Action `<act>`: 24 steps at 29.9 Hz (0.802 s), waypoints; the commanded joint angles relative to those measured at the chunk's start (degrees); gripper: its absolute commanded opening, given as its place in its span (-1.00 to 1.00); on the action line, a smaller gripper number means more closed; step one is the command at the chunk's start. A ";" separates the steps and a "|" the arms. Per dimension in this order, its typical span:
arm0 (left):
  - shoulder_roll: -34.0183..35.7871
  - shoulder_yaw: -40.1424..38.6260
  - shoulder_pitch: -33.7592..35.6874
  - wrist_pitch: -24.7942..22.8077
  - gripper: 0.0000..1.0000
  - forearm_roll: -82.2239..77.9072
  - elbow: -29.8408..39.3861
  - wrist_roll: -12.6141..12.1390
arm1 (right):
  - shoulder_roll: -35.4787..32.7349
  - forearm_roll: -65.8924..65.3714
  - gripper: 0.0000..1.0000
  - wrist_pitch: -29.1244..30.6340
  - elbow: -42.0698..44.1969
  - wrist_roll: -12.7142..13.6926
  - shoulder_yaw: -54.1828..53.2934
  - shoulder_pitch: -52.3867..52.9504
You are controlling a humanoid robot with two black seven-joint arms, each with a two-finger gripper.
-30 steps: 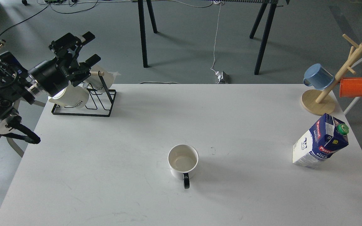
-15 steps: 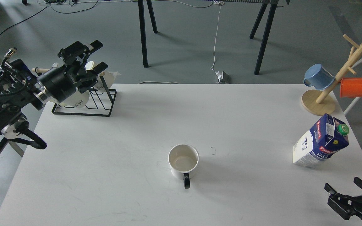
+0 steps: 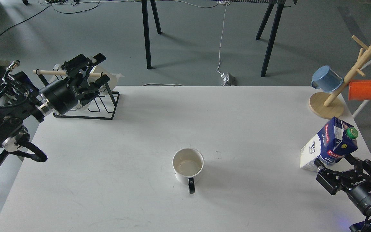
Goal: Place cup and milk with both arms
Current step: 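Reach the right gripper to the milk carton and grasp it, then lift the milk carton with the right gripper and carry it beside the mug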
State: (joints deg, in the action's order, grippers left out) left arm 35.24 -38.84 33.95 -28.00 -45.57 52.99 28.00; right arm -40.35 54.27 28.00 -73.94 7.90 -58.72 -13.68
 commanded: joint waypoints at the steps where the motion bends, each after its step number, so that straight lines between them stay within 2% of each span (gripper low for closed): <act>1: 0.09 -0.01 -0.20 0.00 0.75 -0.05 0.00 0.00 | 1.86 -0.92 0.98 0.00 1.43 0.01 -0.08 1.20; 20: 0.00 -0.01 -1.79 0.00 0.77 -0.93 -0.17 0.00 | 7.13 -1.01 0.96 0.00 9.69 -0.17 -0.08 8.58; 22: 0.00 -0.01 -1.87 0.00 0.77 -0.93 -0.17 0.00 | 7.57 -1.10 0.88 0.00 10.13 -0.17 -0.08 8.58; 23: 0.00 -0.01 -2.05 0.00 0.77 -0.93 -0.17 0.00 | 7.83 -1.10 0.75 0.00 10.22 -0.17 -0.08 8.58; 24: 0.00 -0.01 -2.14 0.00 0.77 -0.93 -0.26 0.00 | 7.83 -1.19 0.52 0.00 10.22 -0.17 -0.08 8.58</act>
State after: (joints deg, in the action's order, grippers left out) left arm 35.25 -38.85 32.09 -28.00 -46.48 52.83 28.00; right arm -32.92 53.21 28.00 -63.99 7.74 -58.82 -5.14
